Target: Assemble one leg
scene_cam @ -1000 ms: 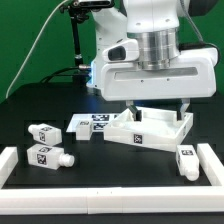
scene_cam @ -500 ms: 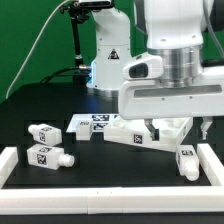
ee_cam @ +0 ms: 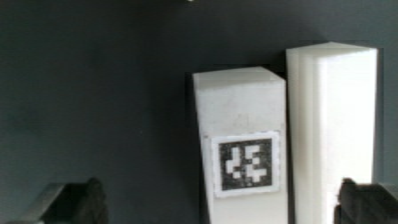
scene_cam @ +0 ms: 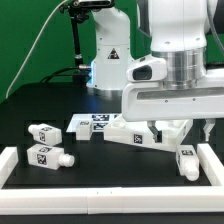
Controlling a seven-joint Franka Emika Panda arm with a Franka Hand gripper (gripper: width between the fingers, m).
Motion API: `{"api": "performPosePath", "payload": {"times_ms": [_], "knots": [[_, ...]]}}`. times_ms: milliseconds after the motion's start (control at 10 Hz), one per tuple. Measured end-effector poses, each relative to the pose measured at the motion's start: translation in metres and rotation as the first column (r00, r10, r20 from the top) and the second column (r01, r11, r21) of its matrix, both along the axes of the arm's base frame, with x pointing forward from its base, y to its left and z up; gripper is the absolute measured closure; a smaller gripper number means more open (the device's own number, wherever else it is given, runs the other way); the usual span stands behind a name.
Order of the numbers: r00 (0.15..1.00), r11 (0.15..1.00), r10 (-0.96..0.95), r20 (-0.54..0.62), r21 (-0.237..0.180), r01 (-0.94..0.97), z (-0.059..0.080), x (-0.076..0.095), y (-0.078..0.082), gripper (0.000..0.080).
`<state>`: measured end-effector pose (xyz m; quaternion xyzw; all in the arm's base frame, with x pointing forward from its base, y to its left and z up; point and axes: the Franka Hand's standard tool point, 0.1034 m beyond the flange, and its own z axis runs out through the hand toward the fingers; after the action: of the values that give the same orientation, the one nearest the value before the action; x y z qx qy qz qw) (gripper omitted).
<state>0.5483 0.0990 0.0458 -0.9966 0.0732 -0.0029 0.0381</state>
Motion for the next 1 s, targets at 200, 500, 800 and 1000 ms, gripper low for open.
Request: {"api": "performPosePath", "payload": {"times_ms": [200, 500, 800, 1000], "knots": [[1.0, 1.0, 0.0, 0.0, -0.004, 0.0, -0.01, -0.002, 0.0, 0.015], [1.0, 1.0, -0.001, -0.01, -0.007, 0.001, -0.018, -0.005, -0.001, 0.015], [1.0, 1.0, -0.003, 0.004, -0.01, 0.003, -0.021, -0.003, -0.003, 0.015], [1.0, 1.0, -0.004, 0.013, -0.01, 0.004, -0.021, -0.001, -0.003, 0.015]]}}
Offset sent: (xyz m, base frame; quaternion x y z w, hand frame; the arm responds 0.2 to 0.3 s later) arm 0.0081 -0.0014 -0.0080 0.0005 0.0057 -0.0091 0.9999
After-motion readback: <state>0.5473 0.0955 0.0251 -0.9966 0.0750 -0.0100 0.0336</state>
